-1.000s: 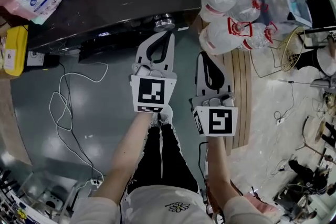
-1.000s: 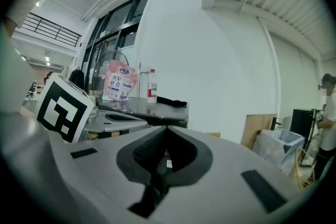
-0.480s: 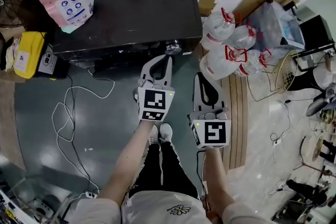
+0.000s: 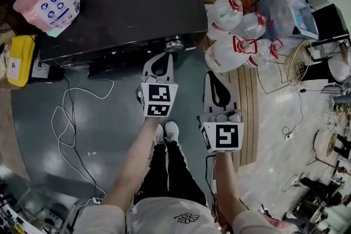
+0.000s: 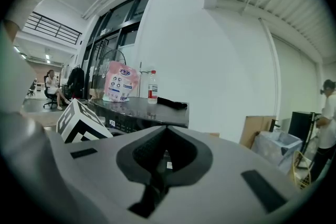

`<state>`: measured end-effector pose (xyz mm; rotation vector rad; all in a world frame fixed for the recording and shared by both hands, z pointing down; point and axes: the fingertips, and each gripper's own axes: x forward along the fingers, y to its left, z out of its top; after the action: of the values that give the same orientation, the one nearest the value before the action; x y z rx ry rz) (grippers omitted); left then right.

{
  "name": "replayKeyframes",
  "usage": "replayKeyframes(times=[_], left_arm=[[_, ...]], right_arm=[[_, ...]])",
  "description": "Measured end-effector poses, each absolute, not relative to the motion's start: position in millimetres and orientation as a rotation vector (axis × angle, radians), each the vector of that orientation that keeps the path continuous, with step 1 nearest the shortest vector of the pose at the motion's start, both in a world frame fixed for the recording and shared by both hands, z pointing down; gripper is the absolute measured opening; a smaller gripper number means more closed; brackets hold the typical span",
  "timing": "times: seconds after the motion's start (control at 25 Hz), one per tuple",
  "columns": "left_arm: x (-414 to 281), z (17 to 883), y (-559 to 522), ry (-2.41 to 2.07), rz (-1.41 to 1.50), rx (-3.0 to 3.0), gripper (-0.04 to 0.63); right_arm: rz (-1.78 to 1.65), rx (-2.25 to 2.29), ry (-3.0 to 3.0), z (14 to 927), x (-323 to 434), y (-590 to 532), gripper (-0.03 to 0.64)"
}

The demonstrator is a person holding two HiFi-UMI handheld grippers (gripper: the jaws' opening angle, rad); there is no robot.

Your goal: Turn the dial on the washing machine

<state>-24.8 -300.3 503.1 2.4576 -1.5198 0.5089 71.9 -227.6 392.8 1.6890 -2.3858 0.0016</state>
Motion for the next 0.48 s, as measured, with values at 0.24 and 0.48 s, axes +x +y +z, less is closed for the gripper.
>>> replayKeyframes(times=[0.24, 0.48], left_arm=[[-32.8, 512.5, -303.1, -1.536, 0.573, 2.442, -0.002], [-35.3, 507.4, -304.1, -1.566, 0.566, 2.455, -0.002]], right_arm=[[0.016, 1.674, -2.389, 398.1, 70.2, -233.5, 0.003], [0.017, 1.654, -2.402, 399.6, 64.0, -235.5, 0.003]])
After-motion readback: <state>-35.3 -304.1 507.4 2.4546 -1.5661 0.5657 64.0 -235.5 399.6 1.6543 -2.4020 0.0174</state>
